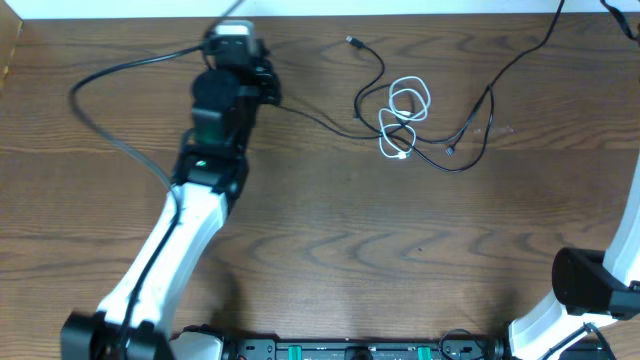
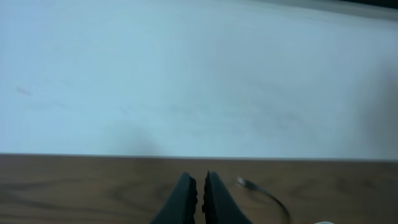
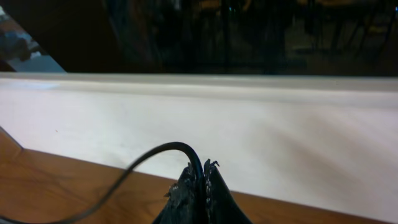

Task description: Untangle cables

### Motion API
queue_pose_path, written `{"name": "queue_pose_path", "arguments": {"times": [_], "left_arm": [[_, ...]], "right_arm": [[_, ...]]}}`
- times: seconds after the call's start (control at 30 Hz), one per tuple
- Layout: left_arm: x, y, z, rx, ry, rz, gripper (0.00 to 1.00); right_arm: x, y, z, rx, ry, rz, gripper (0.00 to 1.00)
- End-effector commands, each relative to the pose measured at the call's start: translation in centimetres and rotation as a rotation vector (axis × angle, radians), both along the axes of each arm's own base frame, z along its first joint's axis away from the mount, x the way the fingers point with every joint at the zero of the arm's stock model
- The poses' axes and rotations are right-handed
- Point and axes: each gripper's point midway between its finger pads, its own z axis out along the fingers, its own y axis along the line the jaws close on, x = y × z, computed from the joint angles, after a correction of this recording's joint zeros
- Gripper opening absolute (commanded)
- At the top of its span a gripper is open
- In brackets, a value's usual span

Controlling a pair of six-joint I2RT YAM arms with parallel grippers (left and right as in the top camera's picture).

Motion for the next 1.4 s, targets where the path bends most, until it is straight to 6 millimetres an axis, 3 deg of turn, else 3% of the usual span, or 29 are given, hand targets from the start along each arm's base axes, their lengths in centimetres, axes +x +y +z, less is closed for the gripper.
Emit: {"name": "queue_pose_path", "arguments": {"times": [0.0, 0.17, 0.5, 0.7, 0.83, 0.87, 0.9, 0.97, 1.0, 1.03, 1.37], "left_arm": [[-1.4, 3.2, 3.1, 0.042, -0.054, 0.098, 0.07], [-2.1, 5.3, 4.9, 0.075, -0.098, 0.167, 0.08], [-5.5, 10.6, 11.5, 0.076, -0.277, 0.321, 0.08], [-7.0, 13.0, 12.9, 0.077, -0.311, 0.382, 0.08], [-7.2, 13.5, 13.1, 0.075, -0.316, 0.395, 0.07], [-7.2, 13.5, 13.1, 0.074, -0.316, 0.395, 0.07], [-7.2, 13.5, 13.1, 0.070, -0.316, 0.395, 0.08], [-7.2, 13.5, 13.1, 0.059, -0.315, 0.394, 0.08], [-7.2, 13.5, 13.0, 0.055, -0.315, 0.394, 0.07], [-7.2, 13.5, 13.0, 0.056, -0.312, 0.394, 0.08], [-6.8, 13.4, 10.8, 0.071, -0.223, 0.387, 0.08]], "right_arm": [[0.4, -0.9, -0.3, -0.034, -0.002, -0.034, 0.01], [0.6, -1.3, -0.8, -0.058, 0.007, -0.055, 0.01], [1.3, -3.9, -3.9, -0.177, 0.101, -0.174, 0.01], [2.2, -4.1, -5.4, -0.176, 0.135, -0.174, 0.01], [2.7, -4.1, -6.8, -0.176, 0.171, -0.170, 0.01], [2.8, -4.0, -7.1, -0.174, 0.179, -0.163, 0.04], [2.9, -3.9, -7.5, -0.172, 0.190, -0.156, 0.20], [3.0, -3.6, -8.3, -0.166, 0.213, -0.135, 0.57], [3.0, -3.4, -8.7, -0.162, 0.227, -0.124, 0.81], [3.1, -3.2, -9.1, -0.164, 0.240, -0.113, 0.96], [1.8, -3.4, -14.3, -0.207, 0.429, -0.076, 0.99]]}}
